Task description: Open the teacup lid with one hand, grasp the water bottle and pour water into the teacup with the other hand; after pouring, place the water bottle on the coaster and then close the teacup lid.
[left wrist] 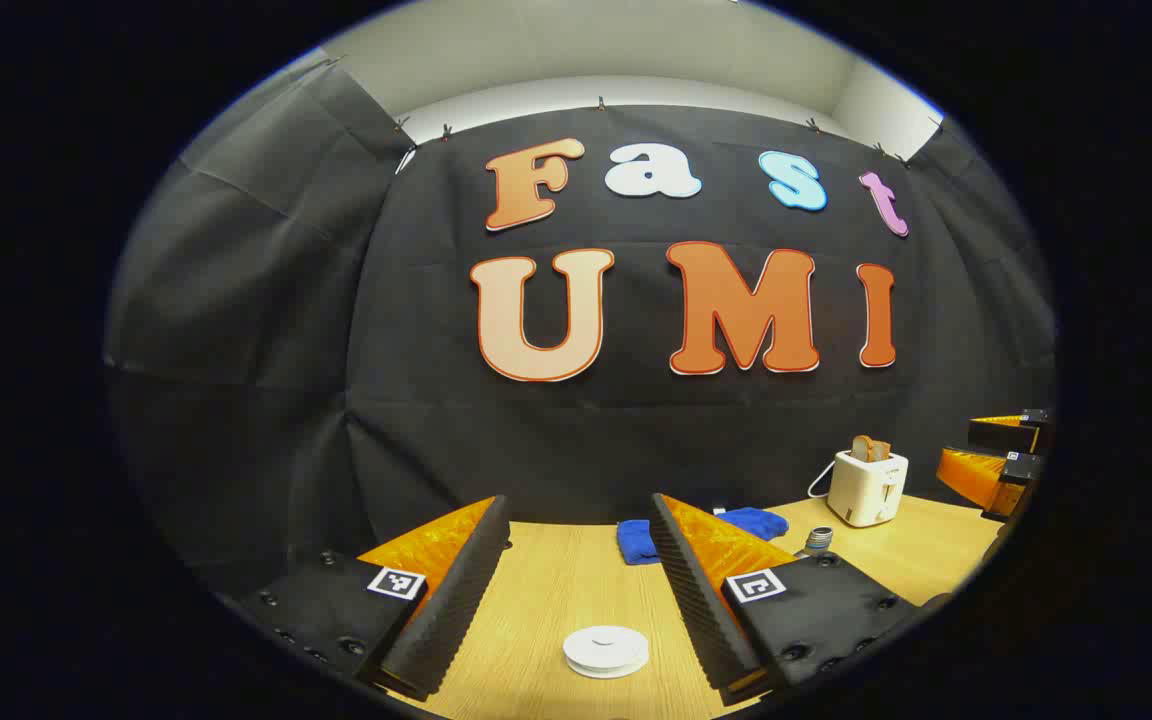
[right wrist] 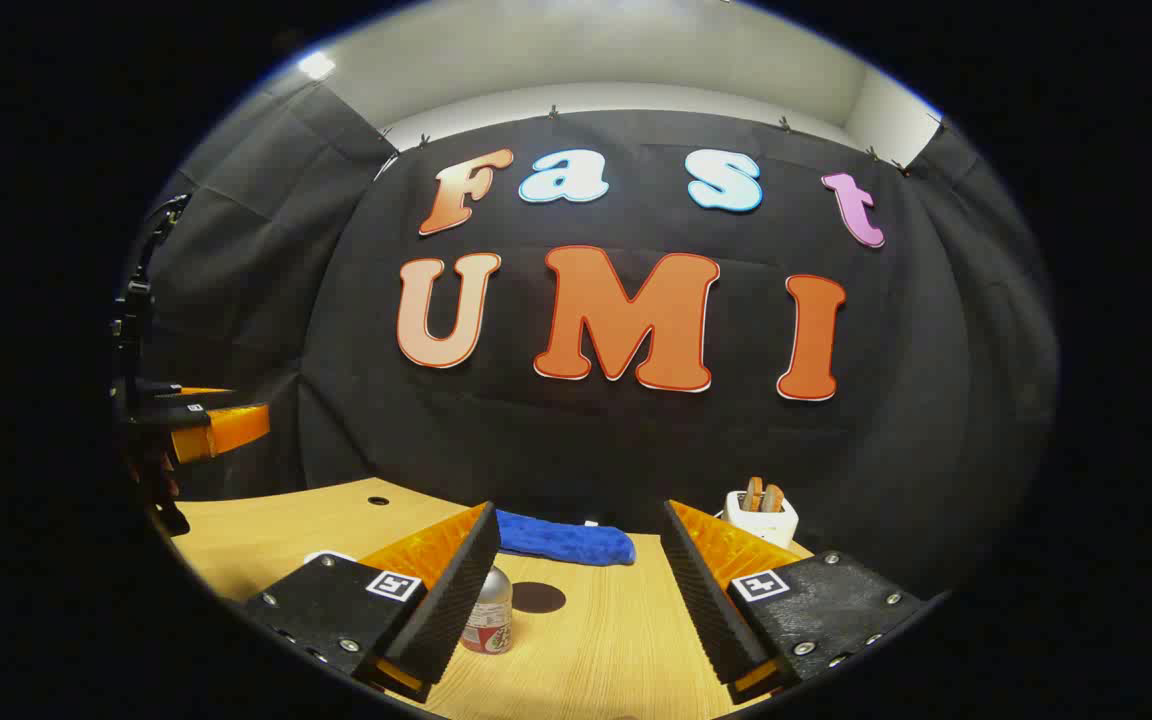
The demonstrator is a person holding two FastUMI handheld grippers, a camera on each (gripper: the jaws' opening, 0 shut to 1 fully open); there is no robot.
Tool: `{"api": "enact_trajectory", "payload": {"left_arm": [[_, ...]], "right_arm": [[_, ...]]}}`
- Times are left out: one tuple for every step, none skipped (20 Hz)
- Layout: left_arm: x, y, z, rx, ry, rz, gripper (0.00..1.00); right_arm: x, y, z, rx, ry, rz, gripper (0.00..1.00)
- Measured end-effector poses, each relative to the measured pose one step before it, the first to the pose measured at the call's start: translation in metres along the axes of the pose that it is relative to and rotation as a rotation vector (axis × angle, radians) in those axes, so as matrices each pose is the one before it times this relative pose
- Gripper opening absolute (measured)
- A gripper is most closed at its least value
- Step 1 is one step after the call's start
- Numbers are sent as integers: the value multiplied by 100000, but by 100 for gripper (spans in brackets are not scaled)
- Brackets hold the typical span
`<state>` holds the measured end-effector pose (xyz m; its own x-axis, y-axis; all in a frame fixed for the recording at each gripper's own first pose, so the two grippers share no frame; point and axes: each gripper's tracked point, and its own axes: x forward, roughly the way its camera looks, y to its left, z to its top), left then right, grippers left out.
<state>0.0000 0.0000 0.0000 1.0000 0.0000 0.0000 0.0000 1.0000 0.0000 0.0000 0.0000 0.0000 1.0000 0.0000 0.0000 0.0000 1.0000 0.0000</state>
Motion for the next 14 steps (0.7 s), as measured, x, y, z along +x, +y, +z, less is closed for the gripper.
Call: {"api": "enact_trajectory", "payload": {"left_arm": [[138,-4,-61,335,120,-116,94],[119,-39,-96,314,586,139,94],[91,-148,-230,395,640,-216,94],[47,-117,-150,192,542,-110,94],[141,-226,4,66,490,-462,94],[76,-77,-106,123,336,-259,94],[187,-144,-140,237,386,-236,94],[139,-80,-53,239,95,-209,94],[38,-224,73,440,126,-107,94],[50,-232,-58,417,127,-240,94],[64,-183,-99,576,326,-187,94],[100,-136,-146,417,352,-60,94],[66,-105,-96,459,455,-134,94],[133,-137,-256,441,523,-56,94]], "right_arm": [[120,45,-33,-215,292,403,97],[100,173,-102,75,174,934,97],[-55,341,-8,360,63,1393,97],[-8,279,24,553,-92,1406,97],[66,302,44,593,-122,1346,97],[47,113,-13,392,-46,937,98],[112,48,29,73,60,359,98],[146,-43,2,-96,25,201,98],[102,-52,10,-169,40,178,98],[112,107,40,-34,-14,184,99],[94,-30,11,-47,228,204,99],[34,-82,-145,-19,358,233,99],[62,-14,-174,52,578,312,99],[58,18,-271,353,449,457,99]]}}
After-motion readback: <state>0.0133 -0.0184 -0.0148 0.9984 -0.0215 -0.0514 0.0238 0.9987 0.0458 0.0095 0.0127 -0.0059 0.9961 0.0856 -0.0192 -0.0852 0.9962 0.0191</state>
